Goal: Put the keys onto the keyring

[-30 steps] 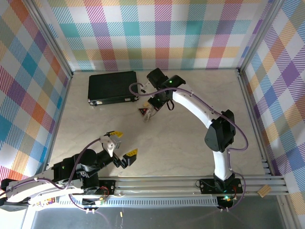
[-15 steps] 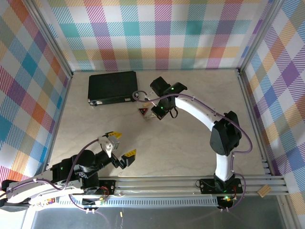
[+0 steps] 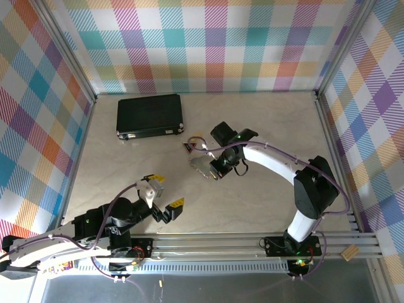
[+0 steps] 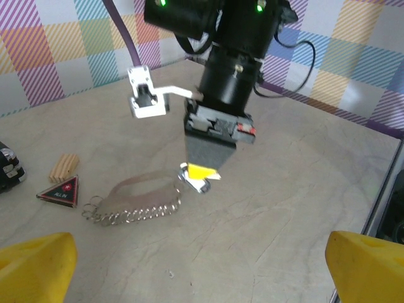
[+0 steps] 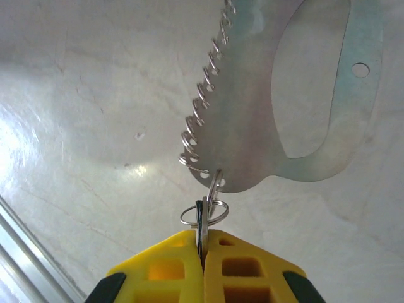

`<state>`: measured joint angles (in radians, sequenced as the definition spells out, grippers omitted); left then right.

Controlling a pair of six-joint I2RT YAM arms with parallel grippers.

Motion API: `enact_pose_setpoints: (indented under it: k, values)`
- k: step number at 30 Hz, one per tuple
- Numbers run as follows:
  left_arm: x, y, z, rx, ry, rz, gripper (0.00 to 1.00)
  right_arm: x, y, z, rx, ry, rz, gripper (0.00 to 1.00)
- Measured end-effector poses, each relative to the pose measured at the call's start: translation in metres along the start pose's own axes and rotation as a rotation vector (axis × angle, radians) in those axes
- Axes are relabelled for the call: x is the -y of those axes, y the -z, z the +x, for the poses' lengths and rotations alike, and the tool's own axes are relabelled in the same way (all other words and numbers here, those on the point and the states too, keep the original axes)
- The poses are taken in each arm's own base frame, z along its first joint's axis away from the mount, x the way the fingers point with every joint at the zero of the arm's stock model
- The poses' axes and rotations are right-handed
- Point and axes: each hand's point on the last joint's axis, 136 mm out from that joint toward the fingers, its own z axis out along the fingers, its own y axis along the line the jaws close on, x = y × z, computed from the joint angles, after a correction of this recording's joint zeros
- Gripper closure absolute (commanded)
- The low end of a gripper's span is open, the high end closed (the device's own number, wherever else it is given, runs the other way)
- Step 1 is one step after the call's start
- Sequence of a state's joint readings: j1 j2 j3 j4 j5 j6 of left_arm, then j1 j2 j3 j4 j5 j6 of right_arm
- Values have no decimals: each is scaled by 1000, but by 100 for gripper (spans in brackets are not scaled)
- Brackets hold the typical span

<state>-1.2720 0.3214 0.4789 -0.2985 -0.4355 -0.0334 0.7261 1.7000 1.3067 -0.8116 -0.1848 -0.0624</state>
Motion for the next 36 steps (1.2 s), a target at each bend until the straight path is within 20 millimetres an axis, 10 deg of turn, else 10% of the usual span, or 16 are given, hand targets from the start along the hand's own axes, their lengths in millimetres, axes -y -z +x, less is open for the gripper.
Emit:
enact_pose_setpoints:
  k: [36]
  values:
    - [7,-13,0,-13,-6,4,0,-22,-57,83,-36,-215,-111,91]
